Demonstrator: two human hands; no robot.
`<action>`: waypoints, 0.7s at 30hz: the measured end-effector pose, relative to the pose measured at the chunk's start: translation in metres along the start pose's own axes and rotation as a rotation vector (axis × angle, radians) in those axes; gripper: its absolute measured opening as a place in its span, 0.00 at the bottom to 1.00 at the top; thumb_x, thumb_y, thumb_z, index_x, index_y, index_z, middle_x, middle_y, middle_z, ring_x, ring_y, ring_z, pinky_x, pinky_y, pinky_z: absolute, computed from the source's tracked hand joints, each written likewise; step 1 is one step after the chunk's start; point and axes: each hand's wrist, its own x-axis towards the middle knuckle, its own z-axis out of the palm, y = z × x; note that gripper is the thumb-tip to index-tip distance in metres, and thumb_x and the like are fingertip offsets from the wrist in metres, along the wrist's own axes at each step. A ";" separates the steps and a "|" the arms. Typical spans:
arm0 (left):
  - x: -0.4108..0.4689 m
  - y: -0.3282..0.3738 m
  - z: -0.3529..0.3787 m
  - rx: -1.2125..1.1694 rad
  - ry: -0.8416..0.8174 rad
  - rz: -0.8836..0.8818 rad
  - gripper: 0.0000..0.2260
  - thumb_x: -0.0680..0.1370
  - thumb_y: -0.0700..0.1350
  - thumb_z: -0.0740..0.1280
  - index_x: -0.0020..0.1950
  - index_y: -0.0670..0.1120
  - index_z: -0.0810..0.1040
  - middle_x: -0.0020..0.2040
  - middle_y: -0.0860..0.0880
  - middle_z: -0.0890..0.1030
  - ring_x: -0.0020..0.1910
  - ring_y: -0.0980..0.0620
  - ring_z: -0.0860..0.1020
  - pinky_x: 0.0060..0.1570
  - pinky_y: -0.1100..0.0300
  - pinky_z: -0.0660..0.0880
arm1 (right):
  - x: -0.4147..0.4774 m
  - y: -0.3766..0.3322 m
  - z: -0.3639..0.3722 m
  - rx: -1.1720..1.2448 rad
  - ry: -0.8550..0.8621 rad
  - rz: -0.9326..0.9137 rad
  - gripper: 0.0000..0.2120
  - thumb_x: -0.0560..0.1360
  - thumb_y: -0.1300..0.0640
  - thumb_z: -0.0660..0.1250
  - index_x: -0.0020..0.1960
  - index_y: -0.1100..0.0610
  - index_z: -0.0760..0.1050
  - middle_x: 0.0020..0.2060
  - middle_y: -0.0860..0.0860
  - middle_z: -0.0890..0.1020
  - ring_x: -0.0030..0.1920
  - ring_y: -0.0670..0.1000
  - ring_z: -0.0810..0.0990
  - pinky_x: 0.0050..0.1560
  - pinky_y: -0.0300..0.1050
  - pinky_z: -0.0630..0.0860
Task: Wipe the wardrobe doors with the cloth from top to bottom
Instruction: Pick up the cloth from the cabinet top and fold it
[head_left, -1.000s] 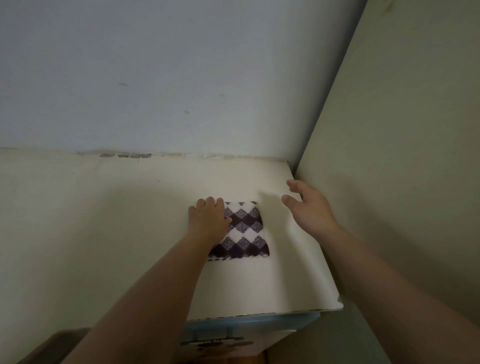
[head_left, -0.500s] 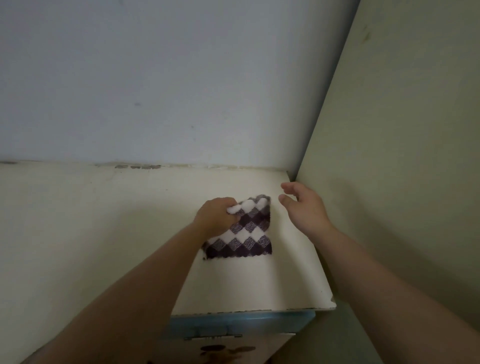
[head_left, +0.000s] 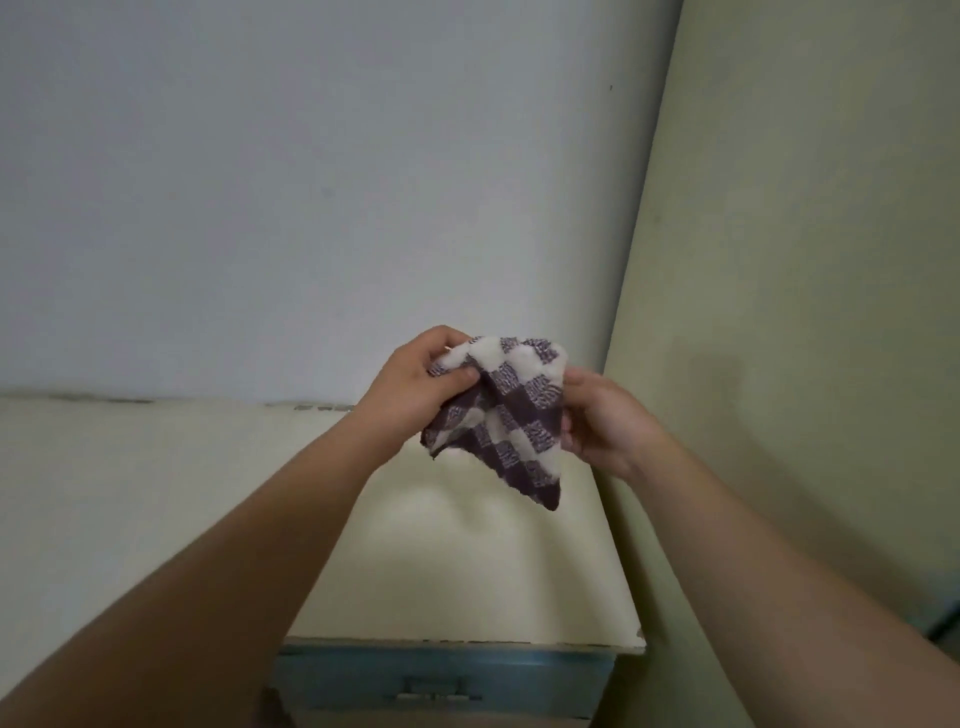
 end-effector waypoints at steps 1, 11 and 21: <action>-0.005 0.009 0.001 -0.050 0.032 0.007 0.06 0.76 0.35 0.65 0.45 0.47 0.74 0.41 0.45 0.79 0.39 0.51 0.78 0.37 0.62 0.76 | -0.004 -0.004 0.007 -0.057 -0.058 -0.022 0.09 0.72 0.68 0.62 0.49 0.59 0.76 0.30 0.52 0.80 0.26 0.52 0.74 0.29 0.38 0.72; -0.044 0.086 0.025 -0.213 0.024 -0.011 0.11 0.70 0.38 0.67 0.50 0.37 0.73 0.42 0.36 0.78 0.40 0.46 0.76 0.39 0.53 0.72 | -0.069 -0.057 0.040 -0.212 -0.259 -0.461 0.21 0.68 0.66 0.66 0.56 0.48 0.77 0.50 0.47 0.83 0.54 0.47 0.80 0.52 0.40 0.75; -0.106 0.145 0.048 -0.204 0.061 0.120 0.14 0.68 0.37 0.70 0.47 0.29 0.73 0.34 0.42 0.70 0.30 0.49 0.69 0.30 0.59 0.64 | -0.156 -0.078 0.041 -0.087 -0.145 -0.611 0.09 0.62 0.64 0.69 0.30 0.51 0.76 0.31 0.50 0.78 0.33 0.48 0.76 0.39 0.40 0.73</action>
